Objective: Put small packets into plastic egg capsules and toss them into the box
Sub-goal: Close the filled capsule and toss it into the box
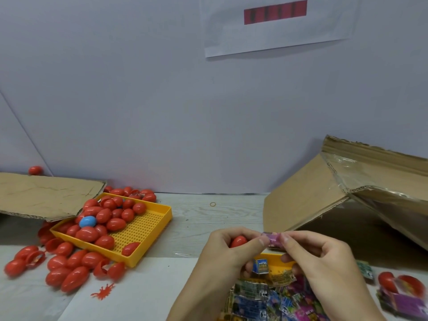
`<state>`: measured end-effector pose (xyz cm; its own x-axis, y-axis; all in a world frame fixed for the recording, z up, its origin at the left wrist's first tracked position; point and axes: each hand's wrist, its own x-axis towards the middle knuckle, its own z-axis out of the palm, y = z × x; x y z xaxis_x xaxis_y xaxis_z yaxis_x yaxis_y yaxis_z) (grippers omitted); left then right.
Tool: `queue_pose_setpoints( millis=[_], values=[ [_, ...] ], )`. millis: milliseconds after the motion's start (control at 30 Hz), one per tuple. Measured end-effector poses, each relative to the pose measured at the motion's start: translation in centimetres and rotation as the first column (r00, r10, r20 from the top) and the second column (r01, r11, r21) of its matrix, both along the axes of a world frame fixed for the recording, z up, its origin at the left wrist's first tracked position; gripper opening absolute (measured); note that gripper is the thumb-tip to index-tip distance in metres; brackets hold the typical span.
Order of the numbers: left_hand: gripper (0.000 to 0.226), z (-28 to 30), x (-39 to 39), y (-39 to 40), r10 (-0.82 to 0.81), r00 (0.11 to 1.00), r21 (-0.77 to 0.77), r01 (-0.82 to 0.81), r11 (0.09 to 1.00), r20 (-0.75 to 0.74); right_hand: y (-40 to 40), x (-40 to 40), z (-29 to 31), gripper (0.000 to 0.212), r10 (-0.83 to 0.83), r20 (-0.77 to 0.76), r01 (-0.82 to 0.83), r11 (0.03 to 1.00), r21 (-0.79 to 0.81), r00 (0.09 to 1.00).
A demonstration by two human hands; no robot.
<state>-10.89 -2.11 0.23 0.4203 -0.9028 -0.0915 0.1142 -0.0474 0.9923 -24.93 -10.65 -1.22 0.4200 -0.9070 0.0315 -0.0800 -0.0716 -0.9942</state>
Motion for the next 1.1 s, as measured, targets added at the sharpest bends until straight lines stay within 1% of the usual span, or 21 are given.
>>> queue_pose_setpoints(
  millis=[67, 133, 267, 400, 467, 633, 800, 867, 967, 1033, 1100],
  values=[
    [0.017, -0.1, 0.0, -0.1, -0.036, 0.998, -0.02, 0.035, 0.999, -0.055, 0.0, 0.0, 0.1, 0.011, -0.004, 0.004, 0.004, 1.0, 0.003, 1.0],
    [0.017, -0.2, 0.0, -0.2, -0.041, 0.997, -0.036, 0.038, 0.999, -0.062, 0.0, 0.0, 0.2, 0.011, 0.002, 0.001, -0.002, 1.0, -0.001, 1.0],
    [0.017, -0.4, 0.2, -0.2, -0.04, 0.999, -0.071, 0.038, 0.997, -0.03, 0.1, 0.0, 0.3, 0.009, 0.014, -0.003, -0.014, 1.0, 0.0, 1.0],
    [0.033, -0.3, 0.0, -0.2, -0.049, 0.997, -0.069, 0.053, 0.996, 0.055, 0.1, 0.0, 0.3, 0.012, 0.015, 0.009, -0.015, 1.0, -0.008, 1.0],
    [0.035, -0.4, -0.1, -0.2, -0.037, 0.996, -0.042, 0.04, 0.998, 0.08, 0.2, 0.1, 0.3, 0.012, 0.021, -0.001, -0.021, 1.0, -0.021, 1.0],
    [0.011, -0.5, -0.2, -0.3, 0.003, 0.998, -0.02, -0.002, 1.0, 0.063, 0.2, 0.2, 0.1, 0.015, 0.028, 0.013, -0.027, 0.999, -0.033, 1.0],
    [0.007, -0.3, -0.3, -0.3, 0.149, 0.987, -0.045, -0.146, 0.988, 0.064, 0.1, 0.4, 0.0, 0.009, 0.007, 0.073, -0.007, 1.0, 0.003, 0.997],
    [0.007, -0.1, -0.3, -0.3, 0.21, 0.974, -0.051, -0.207, 0.977, 0.08, 0.0, 0.3, -0.1, 0.007, 0.017, 0.066, -0.018, 1.0, 0.003, 0.998],
    [0.007, 0.0, -0.5, -0.4, 0.258, 0.952, -0.071, -0.25, 0.966, 0.165, -0.1, 0.4, -0.2, 0.016, 0.087, 0.017, -0.087, 0.996, 0.008, 0.996],
    [0.005, 0.0, -0.8, -0.5, 0.237, 0.942, -0.078, -0.225, 0.971, 0.238, 0.0, 0.6, -0.2, 0.017, 0.126, 0.003, -0.126, 0.992, 0.025, 0.992],
    [0.007, 0.2, -1.0, -0.4, 0.196, 0.94, -0.086, -0.179, 0.98, 0.278, 0.1, 0.7, -0.2, 0.019, 0.131, 0.017, -0.131, 0.99, 0.043, 0.991]
  ],
)
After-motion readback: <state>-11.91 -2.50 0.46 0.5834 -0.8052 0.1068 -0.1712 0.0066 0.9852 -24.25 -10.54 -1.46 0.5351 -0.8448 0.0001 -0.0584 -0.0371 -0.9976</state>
